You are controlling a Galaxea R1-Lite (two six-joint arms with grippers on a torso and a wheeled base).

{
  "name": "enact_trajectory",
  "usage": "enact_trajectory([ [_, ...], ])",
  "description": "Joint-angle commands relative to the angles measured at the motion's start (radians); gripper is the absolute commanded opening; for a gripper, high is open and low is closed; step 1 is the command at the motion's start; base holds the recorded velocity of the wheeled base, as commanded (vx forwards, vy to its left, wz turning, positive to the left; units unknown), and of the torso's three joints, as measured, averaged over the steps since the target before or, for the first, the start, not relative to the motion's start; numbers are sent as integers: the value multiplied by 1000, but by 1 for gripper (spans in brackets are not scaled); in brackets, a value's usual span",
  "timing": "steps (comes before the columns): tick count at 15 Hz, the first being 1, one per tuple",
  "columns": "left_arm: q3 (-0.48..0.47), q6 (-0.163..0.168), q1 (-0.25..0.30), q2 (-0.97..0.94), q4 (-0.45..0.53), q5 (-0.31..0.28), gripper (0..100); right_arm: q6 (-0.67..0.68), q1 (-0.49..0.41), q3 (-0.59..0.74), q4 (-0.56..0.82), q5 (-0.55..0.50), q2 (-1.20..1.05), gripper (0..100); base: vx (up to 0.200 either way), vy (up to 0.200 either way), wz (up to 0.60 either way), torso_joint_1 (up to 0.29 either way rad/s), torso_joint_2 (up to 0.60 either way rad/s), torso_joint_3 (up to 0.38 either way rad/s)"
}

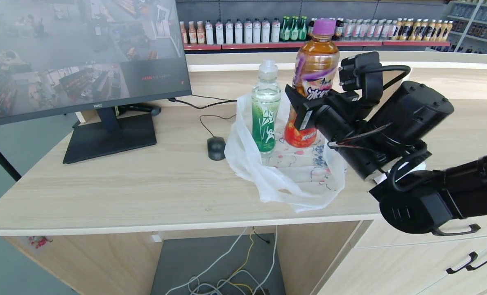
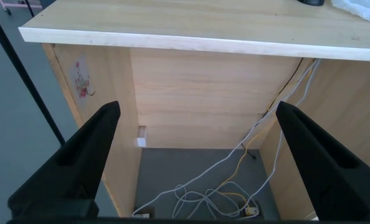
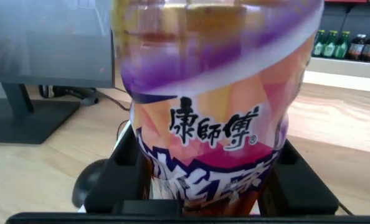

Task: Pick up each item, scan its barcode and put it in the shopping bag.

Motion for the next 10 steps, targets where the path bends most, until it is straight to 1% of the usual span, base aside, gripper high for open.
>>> enact_trajectory([
  [1, 0, 0, 0, 0, 0, 0, 100, 1, -43, -99, 21, 1, 71, 0, 0, 0, 0, 0, 0, 0],
  [3, 0, 0, 0, 0, 0, 2, 100, 4, -65, -143, 64, 2, 87, 0, 0, 0, 0, 0, 0, 0],
  [6, 0, 0, 0, 0, 0, 0, 100, 37, -71, -137, 81, 6, 109, 0, 0, 0, 0, 0, 0, 0],
  [7, 0, 0, 0, 0, 0, 0, 100, 40, -89, -136, 81, 7, 121, 0, 0, 0, 0, 0, 0, 0],
  [10, 0, 0, 0, 0, 0, 0, 100, 62, -91, -136, 79, 15, 149, 0, 0, 0, 0, 0, 0, 0],
])
